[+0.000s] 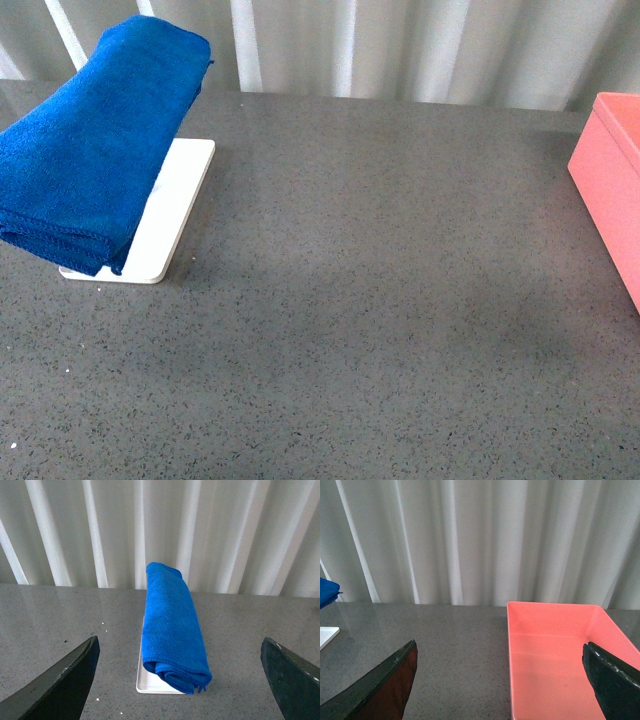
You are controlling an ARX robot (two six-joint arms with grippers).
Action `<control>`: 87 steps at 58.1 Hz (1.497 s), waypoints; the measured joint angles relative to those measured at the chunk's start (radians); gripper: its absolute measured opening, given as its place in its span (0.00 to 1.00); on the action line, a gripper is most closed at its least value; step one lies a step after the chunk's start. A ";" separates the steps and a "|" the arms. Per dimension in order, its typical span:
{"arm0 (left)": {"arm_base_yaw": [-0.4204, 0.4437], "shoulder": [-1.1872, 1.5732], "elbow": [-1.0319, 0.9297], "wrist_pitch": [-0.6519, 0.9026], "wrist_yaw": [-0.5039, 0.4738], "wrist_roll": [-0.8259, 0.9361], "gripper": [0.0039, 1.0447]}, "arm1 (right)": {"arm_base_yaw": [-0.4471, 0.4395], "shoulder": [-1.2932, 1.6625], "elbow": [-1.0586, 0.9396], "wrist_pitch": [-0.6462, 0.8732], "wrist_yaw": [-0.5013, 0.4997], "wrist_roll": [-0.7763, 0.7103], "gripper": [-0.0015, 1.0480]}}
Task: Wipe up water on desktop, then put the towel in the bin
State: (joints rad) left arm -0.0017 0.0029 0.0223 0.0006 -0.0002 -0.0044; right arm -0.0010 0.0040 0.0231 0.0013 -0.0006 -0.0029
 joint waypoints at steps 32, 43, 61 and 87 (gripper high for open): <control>0.000 0.000 0.000 0.000 0.000 0.000 0.94 | 0.000 0.000 0.000 0.000 0.000 0.000 0.93; 0.000 0.000 0.000 0.000 0.000 0.000 0.94 | 0.000 0.000 0.000 0.000 0.000 0.000 0.93; 0.000 0.000 0.000 0.000 0.000 0.000 0.94 | 0.000 0.000 0.000 0.000 0.000 0.000 0.93; 0.031 0.085 0.059 -0.163 0.091 -0.081 0.94 | 0.000 0.000 0.000 0.000 0.000 0.000 0.93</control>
State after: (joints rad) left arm 0.0288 0.0879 0.0814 -0.1619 0.0906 -0.0853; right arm -0.0010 0.0040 0.0231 0.0013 -0.0002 -0.0029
